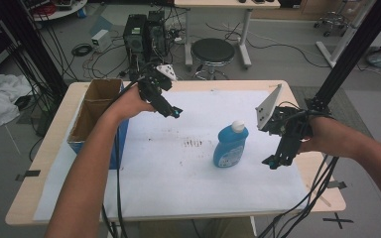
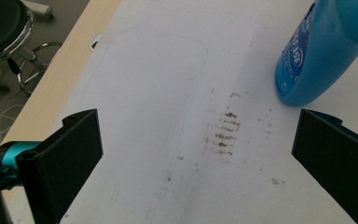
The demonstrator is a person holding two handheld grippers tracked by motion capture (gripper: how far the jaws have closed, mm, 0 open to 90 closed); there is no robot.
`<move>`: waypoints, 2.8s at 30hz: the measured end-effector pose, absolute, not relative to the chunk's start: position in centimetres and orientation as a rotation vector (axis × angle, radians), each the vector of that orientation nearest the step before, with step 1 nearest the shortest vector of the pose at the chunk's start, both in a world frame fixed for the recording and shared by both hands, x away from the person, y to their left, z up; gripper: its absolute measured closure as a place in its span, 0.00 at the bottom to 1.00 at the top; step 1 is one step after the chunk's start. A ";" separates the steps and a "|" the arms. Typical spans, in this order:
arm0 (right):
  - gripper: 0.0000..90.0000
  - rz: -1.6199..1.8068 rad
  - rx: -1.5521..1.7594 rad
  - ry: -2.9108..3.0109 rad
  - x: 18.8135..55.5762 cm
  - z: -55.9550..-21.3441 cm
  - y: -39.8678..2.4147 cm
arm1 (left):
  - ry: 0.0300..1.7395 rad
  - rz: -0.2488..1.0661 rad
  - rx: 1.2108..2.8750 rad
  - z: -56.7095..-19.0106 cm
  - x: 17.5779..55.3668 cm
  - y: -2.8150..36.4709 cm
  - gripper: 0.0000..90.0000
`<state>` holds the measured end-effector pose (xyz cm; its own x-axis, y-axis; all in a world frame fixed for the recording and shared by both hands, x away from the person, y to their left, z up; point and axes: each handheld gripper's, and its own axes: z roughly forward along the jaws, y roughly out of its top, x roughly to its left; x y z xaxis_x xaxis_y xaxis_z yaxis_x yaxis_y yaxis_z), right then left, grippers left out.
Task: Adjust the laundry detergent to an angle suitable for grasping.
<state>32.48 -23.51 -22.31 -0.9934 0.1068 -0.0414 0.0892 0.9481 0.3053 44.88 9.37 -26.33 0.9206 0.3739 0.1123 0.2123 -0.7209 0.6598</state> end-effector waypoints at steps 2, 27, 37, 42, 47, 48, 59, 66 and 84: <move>0.03 0.469 0.162 3.046 32.5 -22.3 -23.5 | 0.421 0.306 2.384 -26.5 44.9 9.4 0.02; 0.03 0.474 0.167 3.054 32.8 -22.7 -23.6 | 0.398 0.298 1.941 -30.4 42.6 8.9 0.02; 0.03 0.472 0.166 3.055 32.9 -22.8 -23.7 | 0.395 0.263 1.882 -32.6 41.3 8.4 0.02; 0.03 0.474 0.163 3.056 33.0 -22.9 -23.7 | 0.397 0.250 1.854 -33.8 40.6 8.2 0.02; 0.03 0.475 0.164 3.057 33.1 -22.9 -23.6 | 0.386 0.224 1.819 -35.0 39.6 7.6 0.02; 0.03 0.475 0.164 3.058 33.1 -23.0 -23.6 | 0.386 0.224 1.819 -35.0 39.6 7.6 0.02; 0.03 0.476 0.162 3.057 32.9 -23.0 -23.6 | 0.355 0.191 1.812 -36.7 37.7 5.5 0.02; 0.03 0.478 0.165 3.056 32.9 -22.9 -23.6 | 0.326 0.189 1.812 -37.5 36.5 4.2 0.02; 0.03 0.464 0.157 3.062 32.7 -22.9 -23.5 | 0.317 0.190 1.792 -38.7 35.8 1.0 0.02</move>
<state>32.68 -23.47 -22.90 -0.9940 0.1061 -0.0254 0.0938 0.9501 0.2976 35.81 1.04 -38.75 0.9488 0.3134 -0.0402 0.1132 -0.2181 0.9693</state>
